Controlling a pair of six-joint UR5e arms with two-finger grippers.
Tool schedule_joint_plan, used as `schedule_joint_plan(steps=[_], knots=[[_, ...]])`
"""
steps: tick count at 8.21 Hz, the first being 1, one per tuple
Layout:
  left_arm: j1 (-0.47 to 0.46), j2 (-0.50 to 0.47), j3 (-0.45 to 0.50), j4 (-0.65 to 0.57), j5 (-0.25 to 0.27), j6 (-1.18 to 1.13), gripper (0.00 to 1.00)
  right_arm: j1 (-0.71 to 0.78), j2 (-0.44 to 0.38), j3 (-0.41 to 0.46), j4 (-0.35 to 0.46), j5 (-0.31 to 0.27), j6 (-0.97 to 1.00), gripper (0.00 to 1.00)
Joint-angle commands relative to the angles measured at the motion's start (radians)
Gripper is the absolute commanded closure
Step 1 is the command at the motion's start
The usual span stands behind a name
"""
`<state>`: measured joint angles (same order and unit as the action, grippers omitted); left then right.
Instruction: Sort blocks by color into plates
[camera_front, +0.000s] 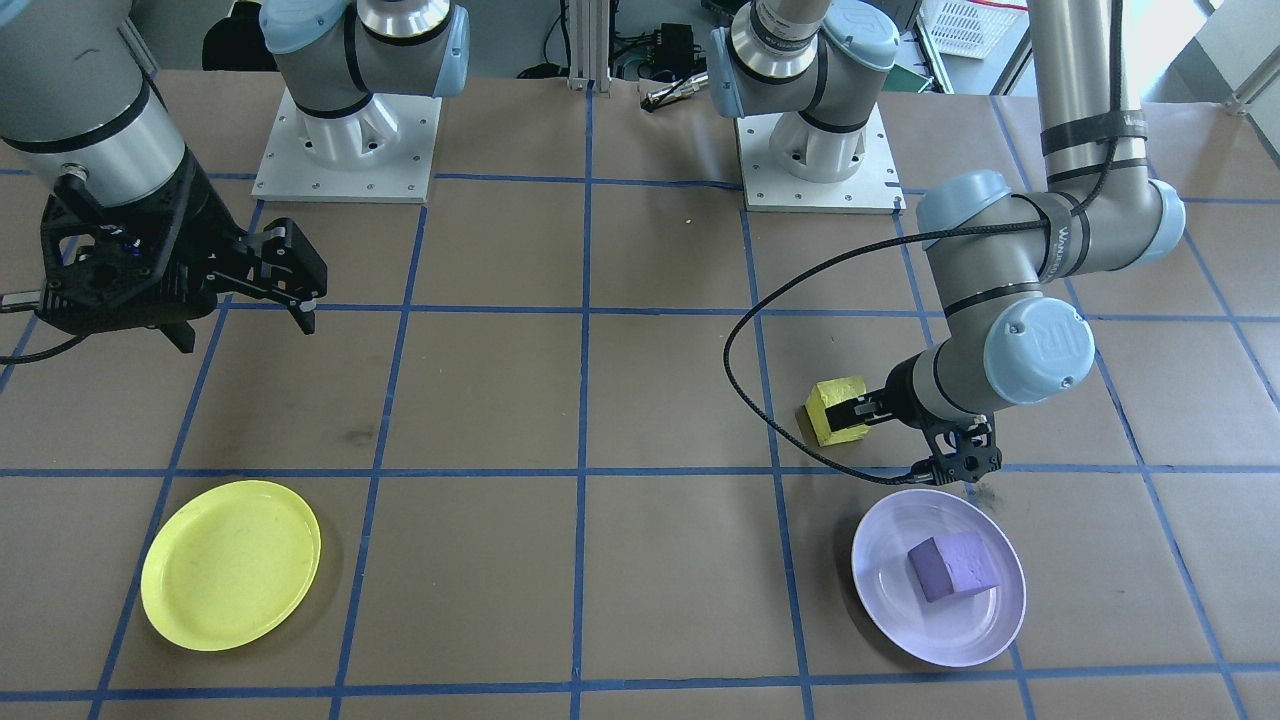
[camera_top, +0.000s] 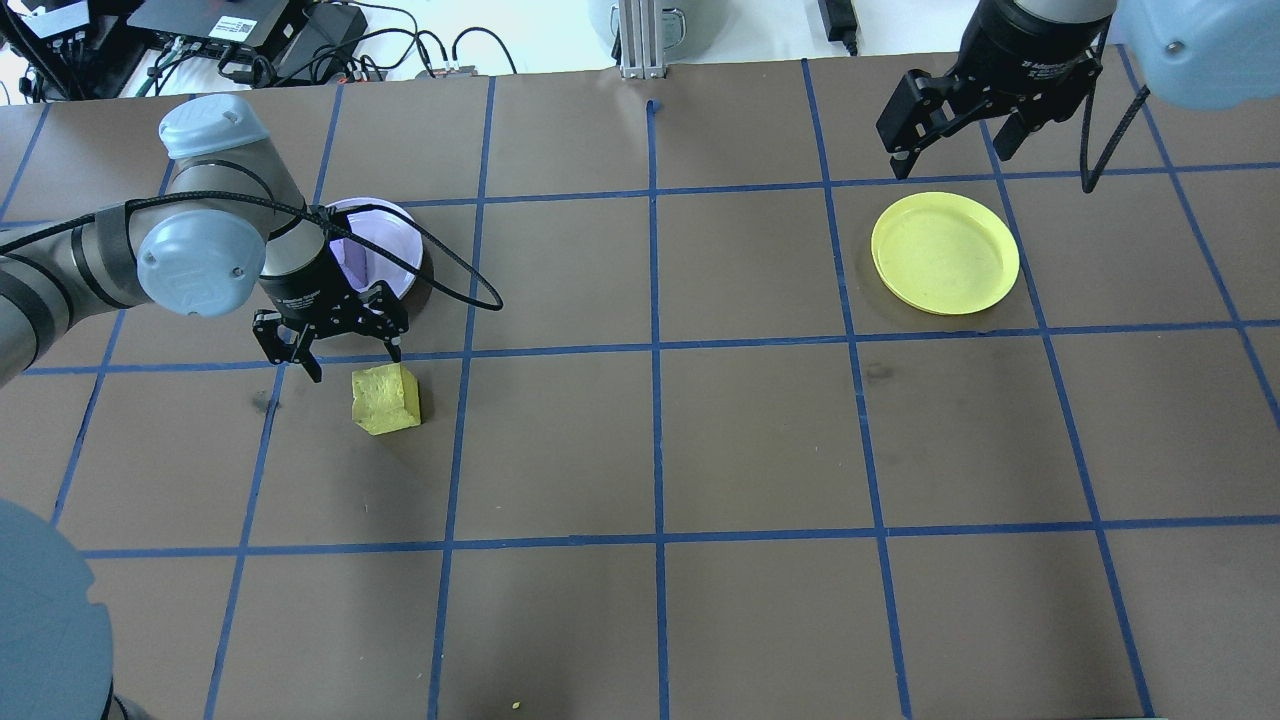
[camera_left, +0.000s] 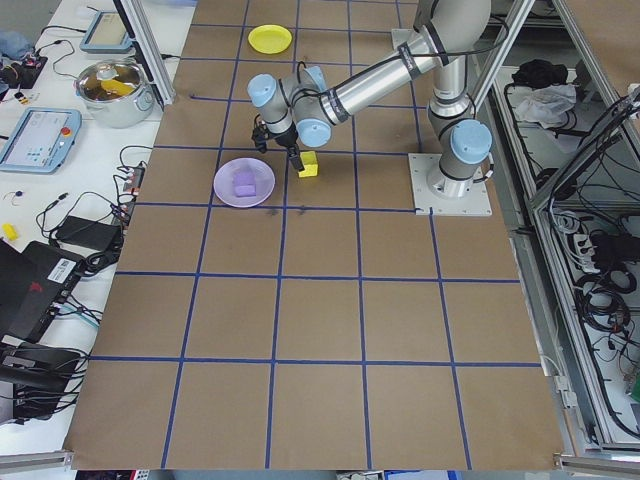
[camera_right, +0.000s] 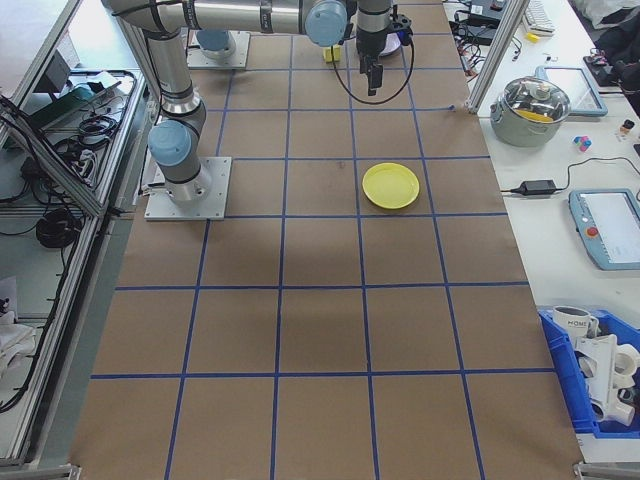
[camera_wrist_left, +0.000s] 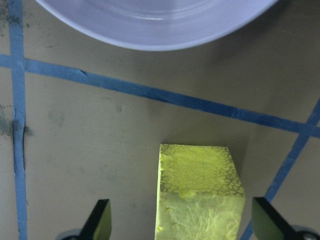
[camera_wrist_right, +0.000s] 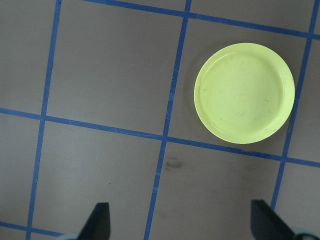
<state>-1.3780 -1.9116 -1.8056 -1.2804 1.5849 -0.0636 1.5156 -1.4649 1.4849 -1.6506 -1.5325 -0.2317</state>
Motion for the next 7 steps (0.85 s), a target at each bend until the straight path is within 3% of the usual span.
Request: schedule_joint_plan(steps=[1, 7], knots=[[-0.001, 0.008, 0.009, -0.001, 0.003, 0.001, 0.0, 0.0, 0.003, 0.0, 0.0, 0.0, -0.001, 0.0], [-0.012, -0.001, -0.001, 0.001, -0.008, 0.149, 0.0, 0.0, 0.005, 0.002, -0.002, -0.003, -0.001, 0.0]])
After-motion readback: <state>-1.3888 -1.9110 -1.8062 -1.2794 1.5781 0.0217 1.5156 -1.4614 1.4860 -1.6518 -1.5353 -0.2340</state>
